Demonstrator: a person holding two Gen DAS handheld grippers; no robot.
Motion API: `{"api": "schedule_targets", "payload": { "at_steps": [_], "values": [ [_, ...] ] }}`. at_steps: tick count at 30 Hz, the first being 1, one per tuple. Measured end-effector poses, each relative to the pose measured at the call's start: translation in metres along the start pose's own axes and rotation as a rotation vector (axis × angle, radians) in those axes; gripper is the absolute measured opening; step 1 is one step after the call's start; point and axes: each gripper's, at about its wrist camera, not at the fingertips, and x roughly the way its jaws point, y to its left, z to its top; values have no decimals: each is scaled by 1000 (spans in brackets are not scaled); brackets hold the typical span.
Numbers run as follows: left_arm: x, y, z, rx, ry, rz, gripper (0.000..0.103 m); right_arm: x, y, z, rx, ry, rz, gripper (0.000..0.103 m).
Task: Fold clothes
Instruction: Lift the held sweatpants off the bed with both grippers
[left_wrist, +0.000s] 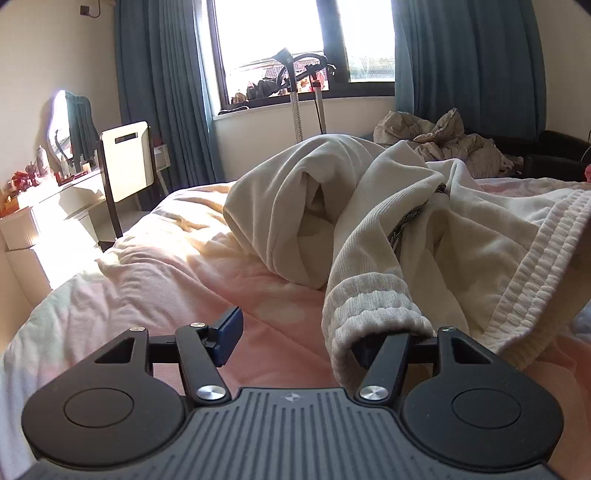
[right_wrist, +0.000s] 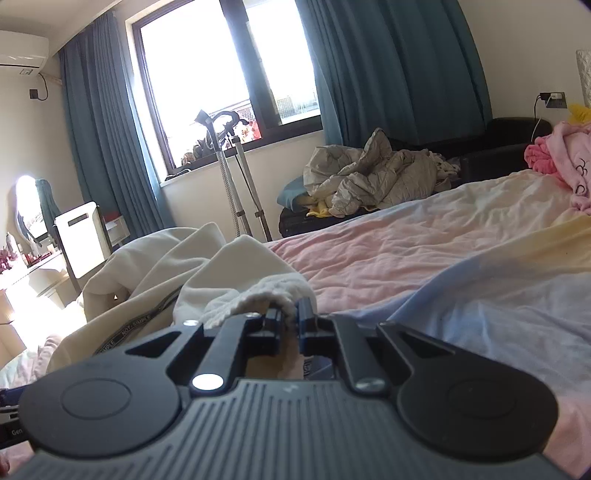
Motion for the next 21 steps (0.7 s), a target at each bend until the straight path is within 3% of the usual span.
{"api": "schedule_targets", "payload": {
  "at_steps": [4,6,8,10,11,17,21],
  "values": [
    [-9,-27,-8,202,-127,105,65,1,-4,0,-10,-2,-22,9],
    [-10,-28,-4,179,-194,115,62,7,-12,-4,-7,17,-58,9],
    [-7,-22,7,106,-210,68,45,12,-20,-8,16,36,-76,9],
    [-2,-15,24,30,-194,26,15,18,-30,-14,48,61,-78,9],
    [0,-11,32,-8,-186,9,11,19,-31,-16,55,69,-68,9],
    [-3,43,94,-217,-246,-23,10,4,-8,-17,44,90,13,7],
    [-8,85,142,-265,-284,-20,10,-24,34,-4,59,32,102,7]
  ]
}}
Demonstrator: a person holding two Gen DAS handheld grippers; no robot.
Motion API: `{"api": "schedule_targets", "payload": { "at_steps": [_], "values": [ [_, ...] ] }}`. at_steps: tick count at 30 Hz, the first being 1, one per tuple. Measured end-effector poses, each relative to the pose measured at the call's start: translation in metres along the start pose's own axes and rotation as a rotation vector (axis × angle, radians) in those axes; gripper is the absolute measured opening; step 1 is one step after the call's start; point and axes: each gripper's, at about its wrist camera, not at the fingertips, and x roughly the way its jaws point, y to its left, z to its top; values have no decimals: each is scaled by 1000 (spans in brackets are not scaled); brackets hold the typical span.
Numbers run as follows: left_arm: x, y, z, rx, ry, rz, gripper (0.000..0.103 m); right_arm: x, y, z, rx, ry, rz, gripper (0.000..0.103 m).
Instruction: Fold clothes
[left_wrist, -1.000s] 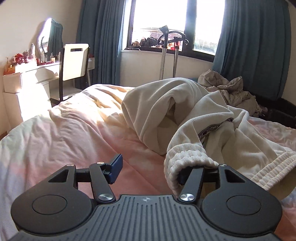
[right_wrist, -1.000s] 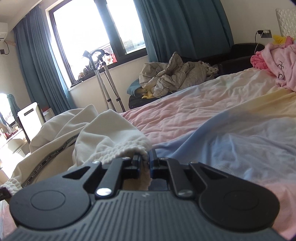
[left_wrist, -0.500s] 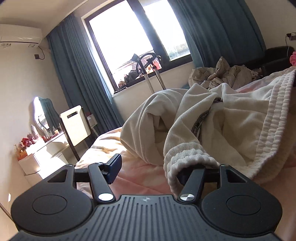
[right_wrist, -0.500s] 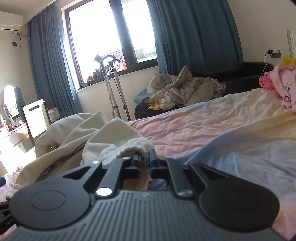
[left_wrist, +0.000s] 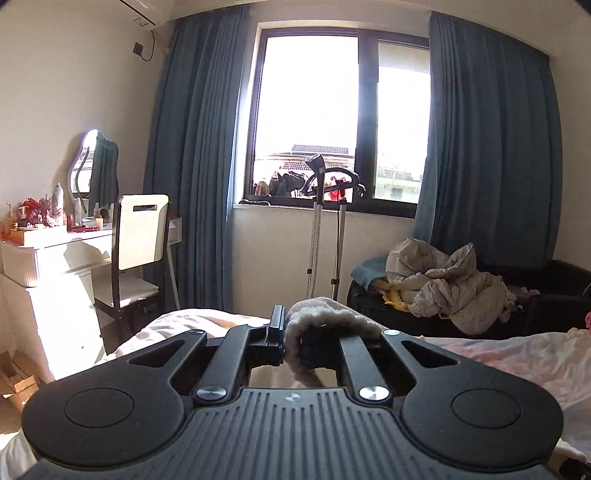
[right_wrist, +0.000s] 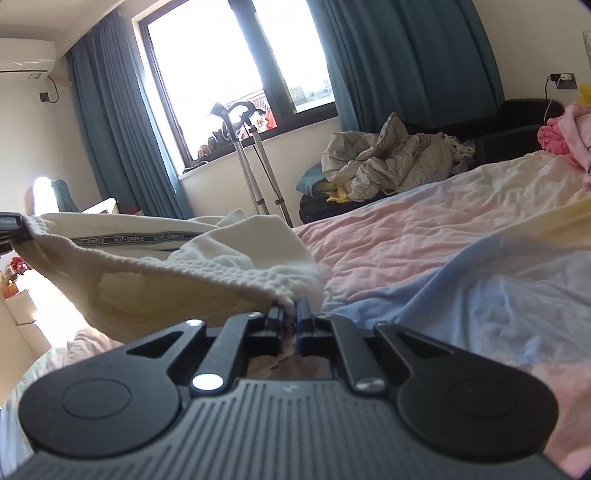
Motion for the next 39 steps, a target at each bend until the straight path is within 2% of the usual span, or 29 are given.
{"api": "schedule_targets", "payload": {
  "at_steps": [4,8,13,16,18,21,24,27,28,29,30,31,33,36,39],
  "values": [
    [11,47,52,-67,-27,44,10,-12,69,-8,4,-9,163,7],
    [30,104,72,-72,-27,122,10,1,142,-33,-11,44,370,8],
    [71,186,67,-28,-20,254,10,30,232,-69,-56,139,585,11],
    [108,230,45,-12,48,340,10,57,279,-95,-96,213,667,13],
    [138,262,19,-3,131,379,10,81,302,-114,-117,279,689,13],
    [168,290,-20,1,228,396,10,110,319,-139,-139,364,697,14],
    [180,308,-44,-14,271,392,10,122,321,-148,-138,386,715,14],
    [175,319,-52,-35,263,360,15,124,319,-142,-128,404,732,16],
    [170,322,-52,-51,254,356,23,123,317,-138,-123,407,744,19],
    [166,323,-51,-57,257,370,32,123,316,-136,-118,409,758,33],
    [160,324,-48,-57,268,397,58,122,314,-133,-117,410,772,50],
    [152,324,-46,-45,264,411,74,120,312,-131,-123,409,780,54],
    [135,323,-41,-16,247,420,78,109,310,-128,-170,392,762,63],
    [104,314,-36,53,266,443,79,89,300,-121,-238,345,703,63],
    [66,303,-30,52,257,436,80,70,283,-112,-286,311,649,63]
  ]
}}
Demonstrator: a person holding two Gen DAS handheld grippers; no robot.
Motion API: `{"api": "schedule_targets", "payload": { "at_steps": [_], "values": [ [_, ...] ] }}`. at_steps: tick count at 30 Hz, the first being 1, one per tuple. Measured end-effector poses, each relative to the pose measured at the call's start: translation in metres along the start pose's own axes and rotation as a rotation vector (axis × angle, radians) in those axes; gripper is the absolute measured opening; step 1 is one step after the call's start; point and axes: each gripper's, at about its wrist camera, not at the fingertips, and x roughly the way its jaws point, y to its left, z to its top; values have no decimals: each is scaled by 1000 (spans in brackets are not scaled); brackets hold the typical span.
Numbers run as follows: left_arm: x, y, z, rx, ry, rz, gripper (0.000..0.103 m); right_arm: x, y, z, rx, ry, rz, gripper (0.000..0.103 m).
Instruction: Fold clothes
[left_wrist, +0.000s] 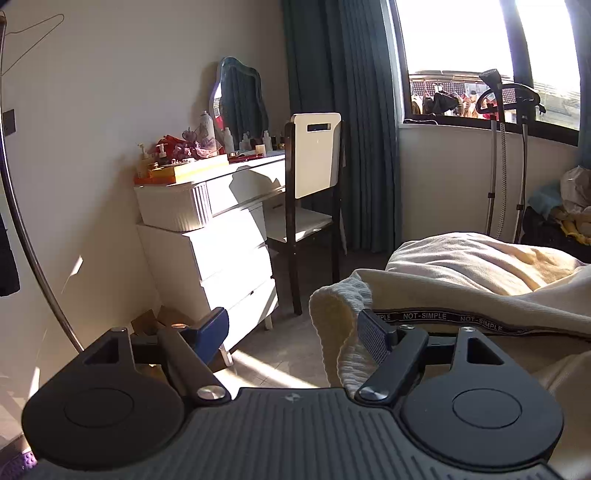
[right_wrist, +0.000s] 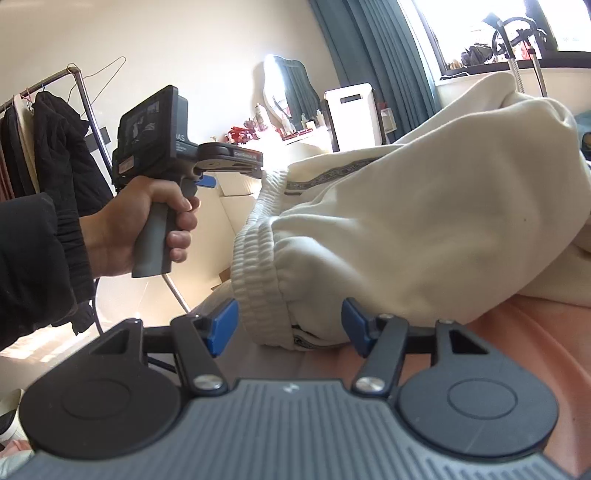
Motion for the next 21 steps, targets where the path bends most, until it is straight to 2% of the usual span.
{"api": "schedule_targets", "payload": {
  "at_steps": [3,5,10,14,17,21],
  "values": [
    [-48,-3,-3,9,-29,2,80,-38,-10,-2,-15,-16,-66,63],
    [-80,-5,-7,-5,-48,-48,82,-64,-21,-2,-13,-31,-111,63],
    [-145,-30,-28,-104,32,-180,82,-115,-59,-1,12,-46,-256,63],
    [-162,-50,-46,-285,182,-256,82,-145,-108,-4,65,-69,-347,63],
    [-164,-61,-56,-385,289,-277,82,-156,-143,-3,113,-91,-403,63],
    [-149,-58,-78,-619,443,-329,82,-154,-189,2,190,-122,-431,63]
  ]
}}
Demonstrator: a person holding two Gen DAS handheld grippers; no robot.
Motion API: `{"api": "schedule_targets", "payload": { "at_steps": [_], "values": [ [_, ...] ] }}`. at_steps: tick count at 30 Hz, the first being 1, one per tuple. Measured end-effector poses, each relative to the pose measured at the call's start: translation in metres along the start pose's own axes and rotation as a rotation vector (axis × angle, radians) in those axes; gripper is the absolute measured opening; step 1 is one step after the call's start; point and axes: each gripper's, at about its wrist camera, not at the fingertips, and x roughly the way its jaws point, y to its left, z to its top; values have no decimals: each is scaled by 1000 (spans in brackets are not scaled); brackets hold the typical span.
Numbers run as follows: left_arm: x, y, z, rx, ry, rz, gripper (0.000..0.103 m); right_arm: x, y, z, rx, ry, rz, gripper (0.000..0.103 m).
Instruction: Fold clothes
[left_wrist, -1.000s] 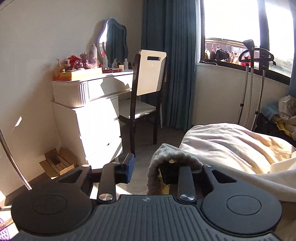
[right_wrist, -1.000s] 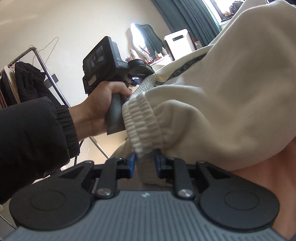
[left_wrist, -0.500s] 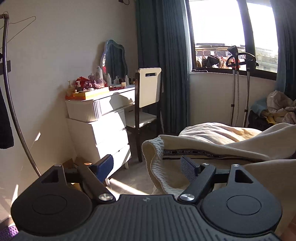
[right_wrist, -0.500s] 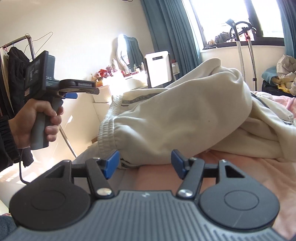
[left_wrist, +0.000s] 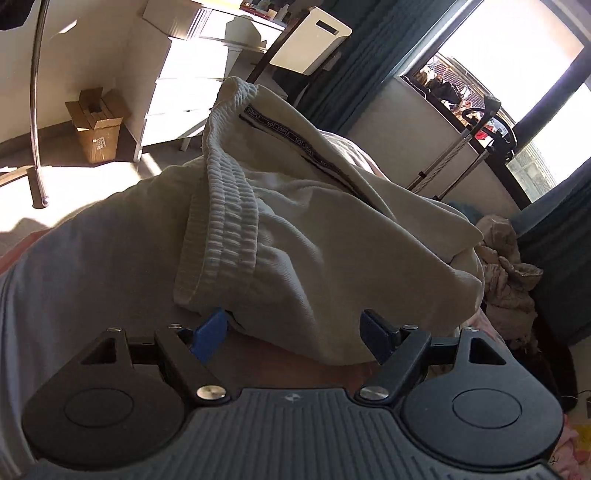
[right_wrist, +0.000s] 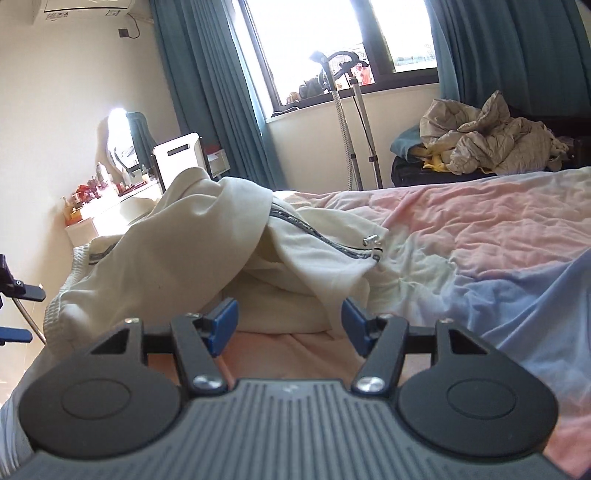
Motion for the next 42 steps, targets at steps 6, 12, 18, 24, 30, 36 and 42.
{"api": "schedule_targets", "payload": {
  "at_steps": [6,12,18,24,30,36,42],
  "values": [
    [39,51,-17,-338,91,-55,82,48,-46,4,169,11,22,62],
    [76,78,-22,-505,92,-16,82,86,-56,-14,276,31,68,48],
    [90,79,-20,-520,33,-48,81,83,-48,-13,225,-74,79,7],
    [89,81,-17,-522,10,-52,59,39,-59,22,301,-229,7,6],
    [73,81,-14,-522,-43,-52,37,-24,-93,54,406,-393,-81,6],
    [35,78,-7,-482,-186,-86,28,-88,-147,97,468,-525,-221,5],
    [17,68,-3,-473,-225,-146,28,-150,-216,119,415,-634,-396,5]
  ]
}}
